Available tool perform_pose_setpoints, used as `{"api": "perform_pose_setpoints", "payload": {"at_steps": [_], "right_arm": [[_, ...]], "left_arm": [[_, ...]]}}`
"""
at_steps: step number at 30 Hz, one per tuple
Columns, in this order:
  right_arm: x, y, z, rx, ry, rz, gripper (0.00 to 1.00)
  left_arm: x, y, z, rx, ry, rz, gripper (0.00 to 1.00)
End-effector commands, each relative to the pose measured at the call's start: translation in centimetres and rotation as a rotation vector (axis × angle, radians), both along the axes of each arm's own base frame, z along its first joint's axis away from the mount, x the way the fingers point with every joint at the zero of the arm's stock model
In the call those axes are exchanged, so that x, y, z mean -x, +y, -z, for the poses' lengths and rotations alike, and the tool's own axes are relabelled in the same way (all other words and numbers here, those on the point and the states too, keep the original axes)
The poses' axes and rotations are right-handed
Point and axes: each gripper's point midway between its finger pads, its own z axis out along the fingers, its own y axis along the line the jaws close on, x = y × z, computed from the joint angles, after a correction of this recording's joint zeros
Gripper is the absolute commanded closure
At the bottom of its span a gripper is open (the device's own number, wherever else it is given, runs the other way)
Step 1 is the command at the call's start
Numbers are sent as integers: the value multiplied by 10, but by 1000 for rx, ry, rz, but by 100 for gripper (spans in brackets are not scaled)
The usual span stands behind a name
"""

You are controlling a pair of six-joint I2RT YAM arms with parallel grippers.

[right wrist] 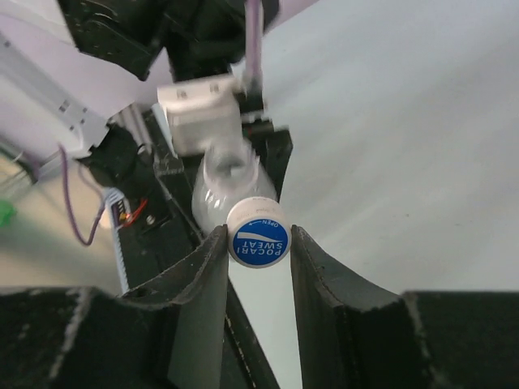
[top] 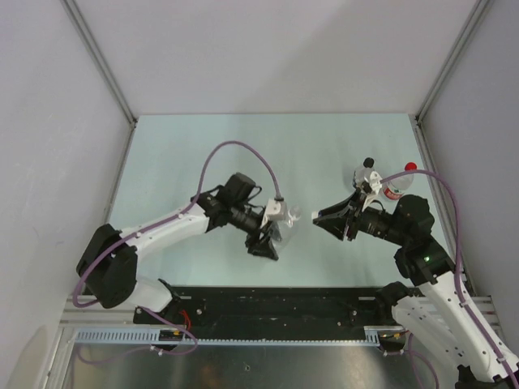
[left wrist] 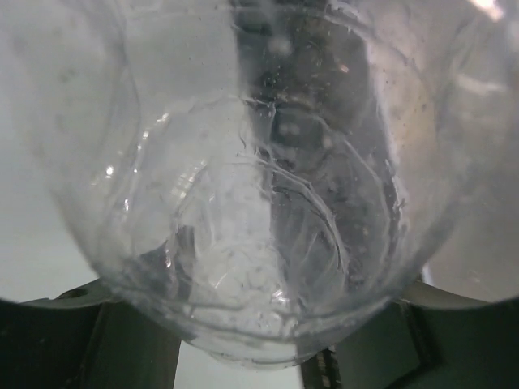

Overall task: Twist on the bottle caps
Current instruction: Screw the bottle cap onto the plastic bottle.

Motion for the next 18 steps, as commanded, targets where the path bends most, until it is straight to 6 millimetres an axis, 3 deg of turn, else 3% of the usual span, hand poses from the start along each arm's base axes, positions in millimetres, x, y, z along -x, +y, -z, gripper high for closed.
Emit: {"api": "perform_pose_setpoints", "payload": {"at_steps": [1, 5, 10, 18], "right_arm": [[30, 12, -22, -3, -107, -198, 85], [48, 19, -14, 10, -54, -336, 85], [71, 25, -11, 24, 14, -469, 85], [89, 46, -2, 132, 52, -490, 85]], "left_arm": [[75, 17, 18, -51, 65, 202, 46], [98, 28, 33, -66, -93, 319, 50], [99, 30, 38, -84, -115, 340, 52], [95, 30, 49, -141, -83, 328, 53]]}}
